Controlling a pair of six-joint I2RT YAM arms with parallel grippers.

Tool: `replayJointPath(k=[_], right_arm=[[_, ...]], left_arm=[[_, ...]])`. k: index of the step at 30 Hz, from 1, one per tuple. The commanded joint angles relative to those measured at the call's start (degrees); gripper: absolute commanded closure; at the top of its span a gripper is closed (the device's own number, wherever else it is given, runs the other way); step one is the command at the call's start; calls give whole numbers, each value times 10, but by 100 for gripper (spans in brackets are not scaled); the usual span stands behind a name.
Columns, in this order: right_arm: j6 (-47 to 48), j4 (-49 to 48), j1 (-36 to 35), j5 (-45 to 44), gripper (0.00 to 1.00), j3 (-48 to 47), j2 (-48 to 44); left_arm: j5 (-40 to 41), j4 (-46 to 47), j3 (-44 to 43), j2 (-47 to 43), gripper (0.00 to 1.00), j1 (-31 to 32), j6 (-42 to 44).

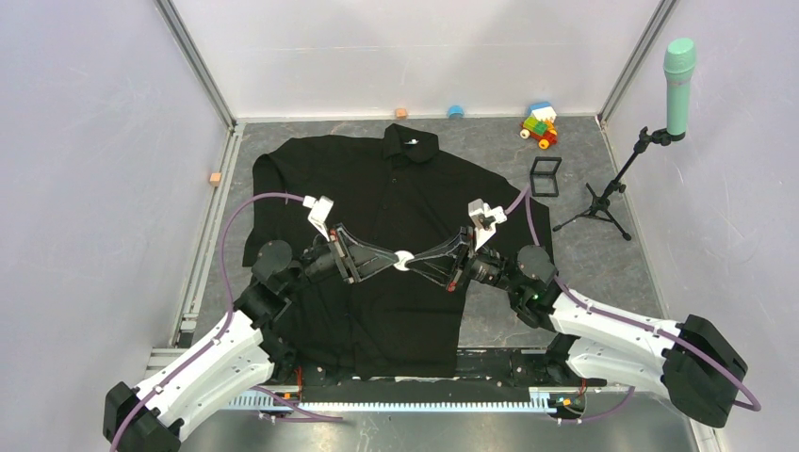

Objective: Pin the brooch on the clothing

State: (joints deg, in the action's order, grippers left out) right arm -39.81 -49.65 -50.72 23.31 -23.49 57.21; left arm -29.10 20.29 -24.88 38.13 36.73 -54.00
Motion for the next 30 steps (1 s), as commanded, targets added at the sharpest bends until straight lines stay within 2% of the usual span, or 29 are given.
replayJointPath(k=[1, 5, 9, 11, 12, 16, 19, 24, 30], right_arm=[[-7, -19, 0, 15, 100, -20, 4], [-3, 2, 0, 20, 100, -30, 14], [-6, 2, 0, 25, 100, -34, 19], [-3, 7, 0, 25, 100, -36, 21], [1, 16, 0, 23, 95, -37, 19], [20, 57, 0, 2, 59, -41, 6], [28, 77, 0, -8, 41, -47, 1], [38, 104, 0, -16, 40, -69, 13], [33, 111, 0, -28, 56, -68, 26]], left_arm=[[-22, 5, -15, 5, 68, 2, 8], [-46, 5, -22, 11, 76, 3, 17], [-59, -5, -24, 18, 97, 3, 25], [-50, -11, -20, 11, 98, 3, 26], [-46, -14, -19, 8, 98, 3, 27], [-43, -37, -21, 2, 98, 3, 35], [-44, -60, -25, 5, 98, 3, 44], [-49, -92, -37, 11, 98, 3, 58], [-49, -95, -38, 8, 98, 3, 57]])
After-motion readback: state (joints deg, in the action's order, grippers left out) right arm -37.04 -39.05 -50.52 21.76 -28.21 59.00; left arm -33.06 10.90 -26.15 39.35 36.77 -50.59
